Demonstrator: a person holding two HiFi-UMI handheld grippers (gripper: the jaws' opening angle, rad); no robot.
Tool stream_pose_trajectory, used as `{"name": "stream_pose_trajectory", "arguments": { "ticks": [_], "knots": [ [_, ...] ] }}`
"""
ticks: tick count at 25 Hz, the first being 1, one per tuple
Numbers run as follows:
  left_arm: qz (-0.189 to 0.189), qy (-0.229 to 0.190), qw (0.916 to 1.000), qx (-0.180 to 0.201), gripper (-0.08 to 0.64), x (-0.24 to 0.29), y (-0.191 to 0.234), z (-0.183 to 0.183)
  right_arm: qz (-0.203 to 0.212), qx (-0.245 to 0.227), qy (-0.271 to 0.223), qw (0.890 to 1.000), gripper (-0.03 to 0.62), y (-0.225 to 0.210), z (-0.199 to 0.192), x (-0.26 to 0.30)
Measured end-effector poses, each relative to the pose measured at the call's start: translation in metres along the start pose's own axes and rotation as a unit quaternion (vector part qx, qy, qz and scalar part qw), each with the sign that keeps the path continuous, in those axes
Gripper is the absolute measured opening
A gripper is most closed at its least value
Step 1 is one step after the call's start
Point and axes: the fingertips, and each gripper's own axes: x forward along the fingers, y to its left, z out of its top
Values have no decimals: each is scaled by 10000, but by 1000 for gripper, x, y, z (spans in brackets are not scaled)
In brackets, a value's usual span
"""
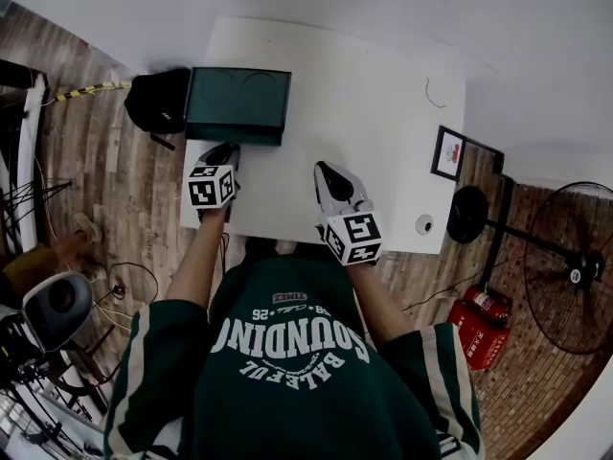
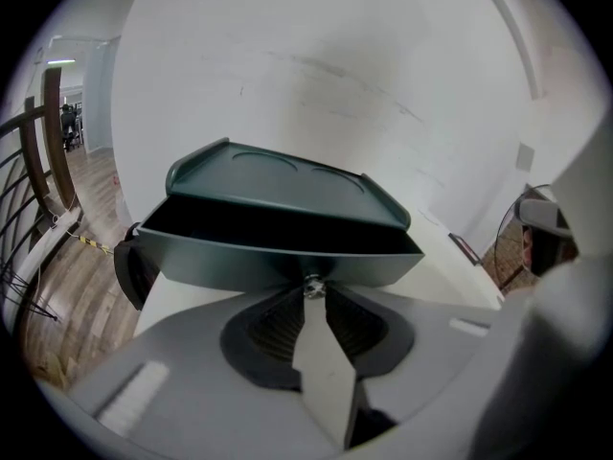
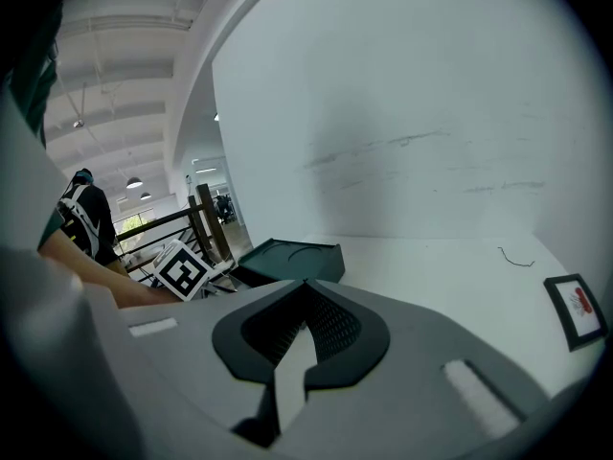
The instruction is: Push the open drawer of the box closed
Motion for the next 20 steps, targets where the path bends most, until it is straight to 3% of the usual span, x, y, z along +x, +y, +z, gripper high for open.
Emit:
{"name": "stream_pose_trajectory", "arguments": {
  "ticks": [20],
  "knots": [
    [15,-76,9998,-162,126,23,8,30,-302,152,-43,9994,-2,-26,-1,-10]
  ]
}}
